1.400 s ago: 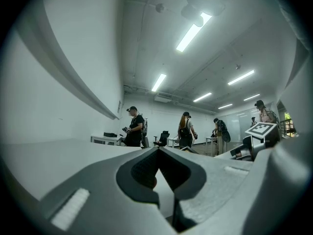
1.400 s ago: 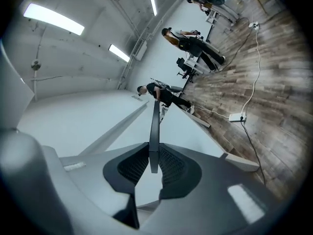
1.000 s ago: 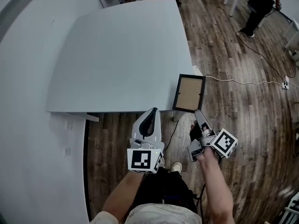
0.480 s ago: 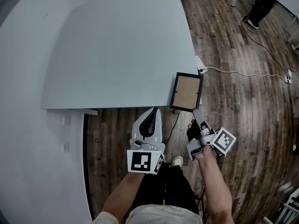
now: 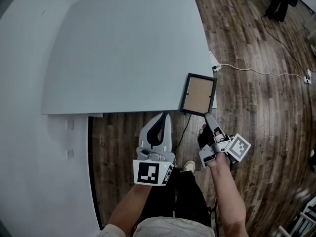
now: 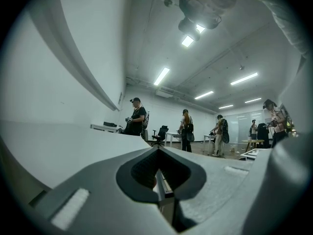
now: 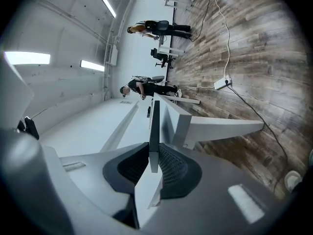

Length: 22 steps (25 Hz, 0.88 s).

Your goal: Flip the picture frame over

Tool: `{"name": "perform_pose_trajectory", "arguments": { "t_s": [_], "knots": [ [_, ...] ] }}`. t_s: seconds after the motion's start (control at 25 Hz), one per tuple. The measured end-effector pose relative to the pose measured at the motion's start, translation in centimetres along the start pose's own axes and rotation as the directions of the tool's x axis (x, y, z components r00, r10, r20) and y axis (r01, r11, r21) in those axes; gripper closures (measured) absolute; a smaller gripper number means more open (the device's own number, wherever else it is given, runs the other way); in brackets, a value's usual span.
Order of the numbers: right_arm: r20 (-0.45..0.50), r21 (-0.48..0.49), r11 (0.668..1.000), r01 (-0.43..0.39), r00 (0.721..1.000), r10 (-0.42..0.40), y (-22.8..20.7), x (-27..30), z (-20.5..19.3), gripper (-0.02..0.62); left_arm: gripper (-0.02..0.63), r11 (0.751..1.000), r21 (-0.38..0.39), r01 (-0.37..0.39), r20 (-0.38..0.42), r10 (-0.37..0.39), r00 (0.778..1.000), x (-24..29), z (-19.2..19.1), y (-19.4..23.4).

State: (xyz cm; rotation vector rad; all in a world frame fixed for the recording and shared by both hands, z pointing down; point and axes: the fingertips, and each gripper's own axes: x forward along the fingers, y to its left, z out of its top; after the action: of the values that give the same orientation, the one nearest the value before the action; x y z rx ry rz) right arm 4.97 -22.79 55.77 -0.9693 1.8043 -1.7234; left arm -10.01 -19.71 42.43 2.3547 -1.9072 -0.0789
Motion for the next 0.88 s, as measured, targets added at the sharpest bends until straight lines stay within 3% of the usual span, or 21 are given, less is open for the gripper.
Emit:
{"name": "perform_pose_trajectory", "arguments": {
  "t_s": [0.24,0.88],
  "knots": [
    [0.023,0.05,0.998,-0.036,0.999,0.035,-1.1,0.1,-0.3,0.506,0.606,1.0,-0.019,0.021,0.0,-0.021,1.0,-0.3,-1.2,-0.6],
    [0.082,0.066,0.993,-0.096,0.992,0.091,-2.8,0.9,0.1,0.503,0.606,0.999,-0.037,0.04,-0.039,-0.042,0.998,-0.6,-3.6,-0.9]
  ]
}}
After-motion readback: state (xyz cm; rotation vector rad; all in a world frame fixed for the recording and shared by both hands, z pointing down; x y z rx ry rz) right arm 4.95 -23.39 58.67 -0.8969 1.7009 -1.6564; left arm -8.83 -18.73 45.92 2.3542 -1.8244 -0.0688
